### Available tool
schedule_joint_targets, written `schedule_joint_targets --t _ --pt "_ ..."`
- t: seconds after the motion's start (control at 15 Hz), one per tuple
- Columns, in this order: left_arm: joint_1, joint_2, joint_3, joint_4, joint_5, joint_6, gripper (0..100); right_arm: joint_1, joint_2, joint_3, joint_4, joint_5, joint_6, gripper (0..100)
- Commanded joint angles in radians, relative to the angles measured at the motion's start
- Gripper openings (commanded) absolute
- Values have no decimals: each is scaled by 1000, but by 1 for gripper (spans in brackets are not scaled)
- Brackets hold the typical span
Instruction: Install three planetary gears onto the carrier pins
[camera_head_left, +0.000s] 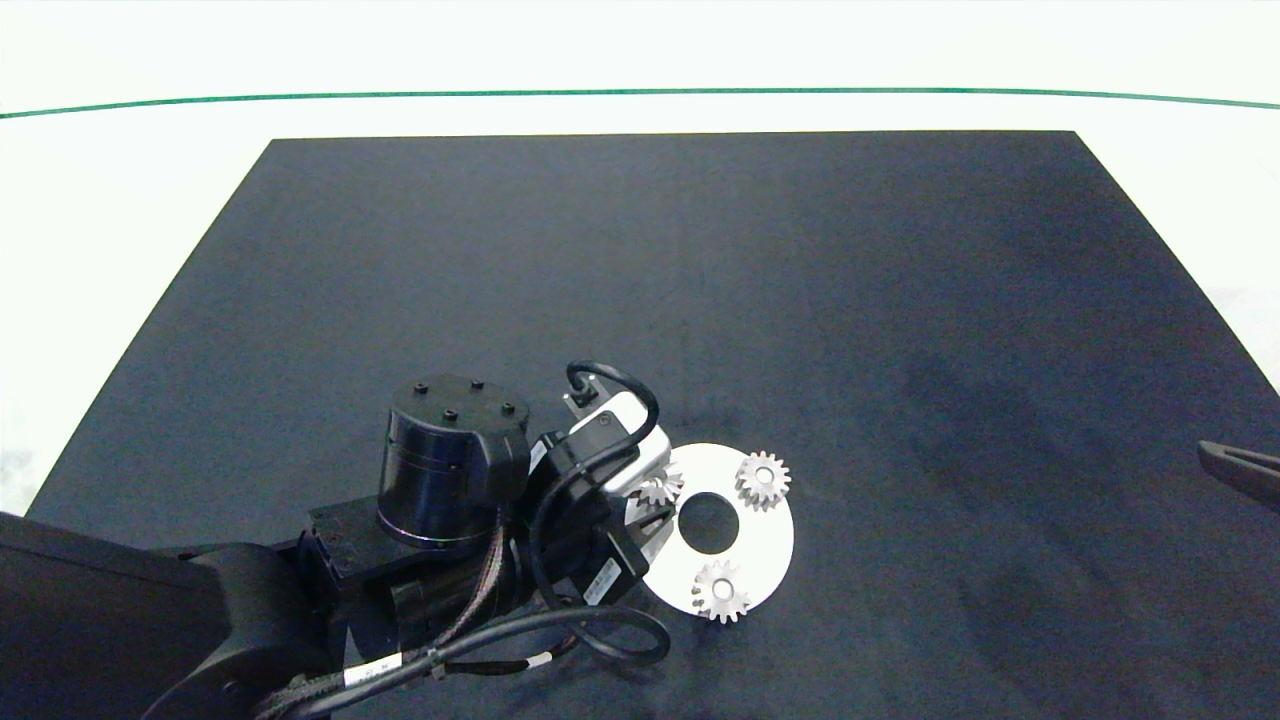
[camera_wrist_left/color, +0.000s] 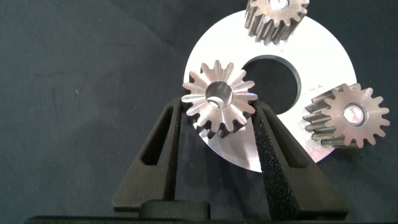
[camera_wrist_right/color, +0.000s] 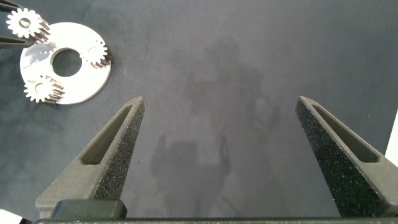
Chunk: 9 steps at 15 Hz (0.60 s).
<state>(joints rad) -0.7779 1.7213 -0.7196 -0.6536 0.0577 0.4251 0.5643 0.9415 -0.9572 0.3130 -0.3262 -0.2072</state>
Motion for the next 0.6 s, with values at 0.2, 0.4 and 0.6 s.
schedule_joint_targets --t 0.2,0.4,0.6 --pt "3 0 -8 -4 2 3 19 0 2 0 1 -1 -1 100" --pt "14 -5 -8 -4 -2 3 19 0 2 2 1 -1 -1 100" --pt "17 -3 8 -4 -4 1 19 0 2 2 1 -1 -1 100"
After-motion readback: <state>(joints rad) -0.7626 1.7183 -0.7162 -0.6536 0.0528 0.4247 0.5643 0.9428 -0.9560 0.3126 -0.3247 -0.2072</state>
